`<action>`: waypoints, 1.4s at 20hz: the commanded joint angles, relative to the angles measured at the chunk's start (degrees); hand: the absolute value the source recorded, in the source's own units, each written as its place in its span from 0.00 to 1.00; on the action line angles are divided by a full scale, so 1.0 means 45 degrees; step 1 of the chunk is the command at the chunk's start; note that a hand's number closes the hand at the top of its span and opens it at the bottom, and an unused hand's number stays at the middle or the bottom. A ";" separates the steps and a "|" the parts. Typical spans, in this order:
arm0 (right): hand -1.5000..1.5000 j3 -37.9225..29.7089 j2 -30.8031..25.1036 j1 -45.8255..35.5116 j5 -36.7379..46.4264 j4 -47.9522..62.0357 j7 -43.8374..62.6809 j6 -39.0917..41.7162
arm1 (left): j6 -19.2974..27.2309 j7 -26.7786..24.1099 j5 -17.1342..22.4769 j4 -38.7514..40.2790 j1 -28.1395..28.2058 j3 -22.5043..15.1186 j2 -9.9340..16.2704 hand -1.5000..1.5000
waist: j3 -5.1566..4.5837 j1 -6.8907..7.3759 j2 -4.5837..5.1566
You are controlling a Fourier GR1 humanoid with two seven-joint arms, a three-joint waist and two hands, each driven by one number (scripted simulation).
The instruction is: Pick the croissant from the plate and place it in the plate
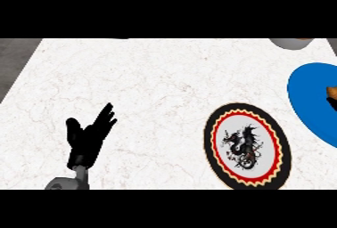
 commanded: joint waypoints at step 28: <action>0.00 -0.2886 -0.3244 0.1920 -0.3585 0.3220 -0.4980 1.0200 | 0.0192 -0.0028 -0.0053 -0.0241 0.0808 0.0173 -0.0269 0.50 | -0.0015 -0.0548 -0.0176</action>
